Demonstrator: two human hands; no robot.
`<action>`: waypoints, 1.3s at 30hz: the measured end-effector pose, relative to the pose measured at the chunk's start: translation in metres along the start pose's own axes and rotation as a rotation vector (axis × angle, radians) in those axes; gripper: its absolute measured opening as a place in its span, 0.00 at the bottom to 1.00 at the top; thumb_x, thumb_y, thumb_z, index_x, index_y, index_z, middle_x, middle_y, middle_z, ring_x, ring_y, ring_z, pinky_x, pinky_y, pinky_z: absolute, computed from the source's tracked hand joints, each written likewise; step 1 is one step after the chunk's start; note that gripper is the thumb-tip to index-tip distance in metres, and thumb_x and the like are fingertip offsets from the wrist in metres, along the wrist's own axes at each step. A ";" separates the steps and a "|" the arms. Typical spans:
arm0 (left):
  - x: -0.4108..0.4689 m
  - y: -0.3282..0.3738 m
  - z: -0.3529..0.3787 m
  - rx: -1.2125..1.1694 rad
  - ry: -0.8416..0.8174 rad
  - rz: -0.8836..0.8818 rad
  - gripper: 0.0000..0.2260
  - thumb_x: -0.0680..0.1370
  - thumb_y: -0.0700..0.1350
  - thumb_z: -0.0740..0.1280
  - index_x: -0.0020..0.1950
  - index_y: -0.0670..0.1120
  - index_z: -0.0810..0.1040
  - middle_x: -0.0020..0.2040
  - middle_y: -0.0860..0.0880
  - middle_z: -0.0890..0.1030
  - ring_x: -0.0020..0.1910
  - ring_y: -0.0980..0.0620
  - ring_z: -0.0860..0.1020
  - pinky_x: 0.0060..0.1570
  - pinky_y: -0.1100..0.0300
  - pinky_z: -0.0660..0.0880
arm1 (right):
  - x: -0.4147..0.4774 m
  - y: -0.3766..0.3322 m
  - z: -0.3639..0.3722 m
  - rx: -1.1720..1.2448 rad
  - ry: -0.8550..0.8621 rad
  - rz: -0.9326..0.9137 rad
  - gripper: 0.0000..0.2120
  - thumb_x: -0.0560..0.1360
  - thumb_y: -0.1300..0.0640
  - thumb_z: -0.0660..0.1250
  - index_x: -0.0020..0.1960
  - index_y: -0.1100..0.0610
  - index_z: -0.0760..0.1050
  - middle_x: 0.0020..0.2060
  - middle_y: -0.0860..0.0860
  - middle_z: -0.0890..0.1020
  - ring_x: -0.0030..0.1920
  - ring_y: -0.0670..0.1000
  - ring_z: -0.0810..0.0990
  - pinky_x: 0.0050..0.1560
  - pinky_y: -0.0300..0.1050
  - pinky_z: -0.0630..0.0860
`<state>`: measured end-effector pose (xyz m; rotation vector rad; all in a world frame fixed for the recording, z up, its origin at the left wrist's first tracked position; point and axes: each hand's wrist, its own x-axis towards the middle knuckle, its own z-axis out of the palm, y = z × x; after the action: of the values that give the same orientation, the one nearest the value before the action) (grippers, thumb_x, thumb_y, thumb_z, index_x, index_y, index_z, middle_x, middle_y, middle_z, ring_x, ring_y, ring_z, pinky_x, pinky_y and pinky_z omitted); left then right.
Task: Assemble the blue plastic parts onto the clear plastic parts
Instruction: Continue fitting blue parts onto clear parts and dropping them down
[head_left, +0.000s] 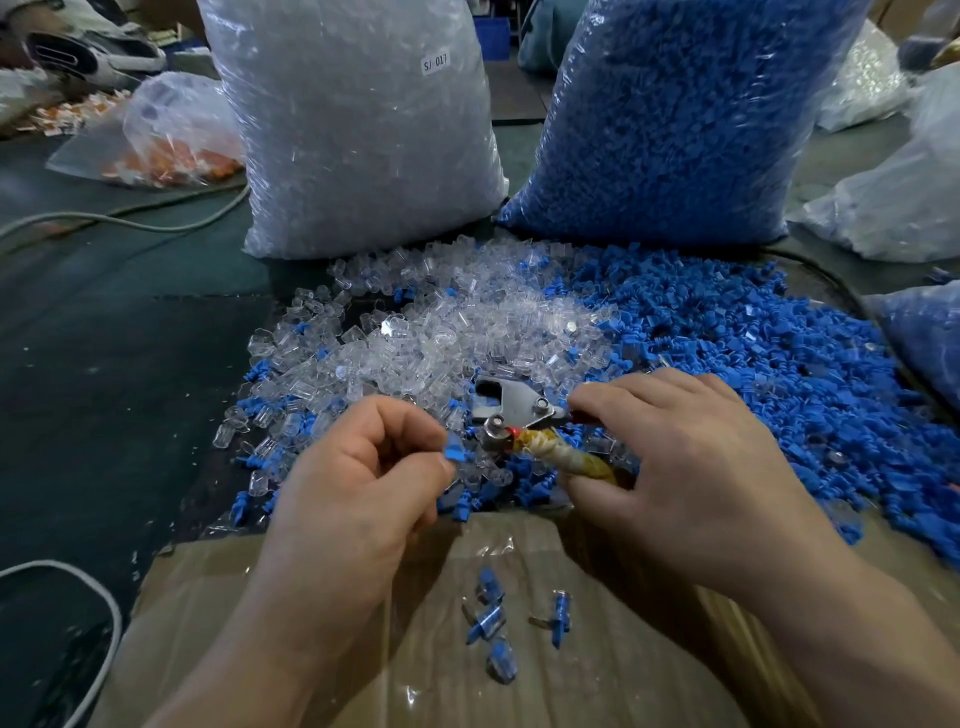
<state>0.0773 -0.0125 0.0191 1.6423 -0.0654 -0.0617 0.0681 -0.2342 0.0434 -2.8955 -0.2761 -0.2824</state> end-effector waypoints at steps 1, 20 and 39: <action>-0.001 0.001 0.003 0.028 -0.021 -0.022 0.10 0.74 0.39 0.70 0.41 0.54 0.82 0.28 0.52 0.77 0.25 0.57 0.74 0.25 0.66 0.73 | 0.003 0.001 0.002 -0.032 -0.018 0.021 0.29 0.68 0.33 0.56 0.62 0.45 0.75 0.50 0.42 0.81 0.51 0.49 0.76 0.52 0.47 0.68; -0.012 0.011 0.022 0.284 0.096 0.160 0.14 0.68 0.65 0.62 0.48 0.63 0.80 0.37 0.57 0.83 0.34 0.57 0.80 0.31 0.69 0.75 | -0.001 -0.033 0.006 0.143 0.078 -0.213 0.03 0.77 0.53 0.65 0.49 0.51 0.77 0.41 0.46 0.79 0.42 0.50 0.76 0.43 0.46 0.68; -0.008 0.020 -0.004 0.622 -0.259 0.491 0.09 0.79 0.59 0.62 0.46 0.57 0.78 0.41 0.59 0.79 0.40 0.58 0.79 0.37 0.68 0.73 | -0.008 -0.036 -0.015 0.795 -0.360 0.226 0.15 0.73 0.44 0.62 0.33 0.53 0.71 0.24 0.46 0.73 0.26 0.46 0.69 0.28 0.46 0.68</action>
<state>0.0698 -0.0094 0.0394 2.1819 -0.7447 0.1365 0.0504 -0.2042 0.0637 -2.1343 -0.0803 0.3254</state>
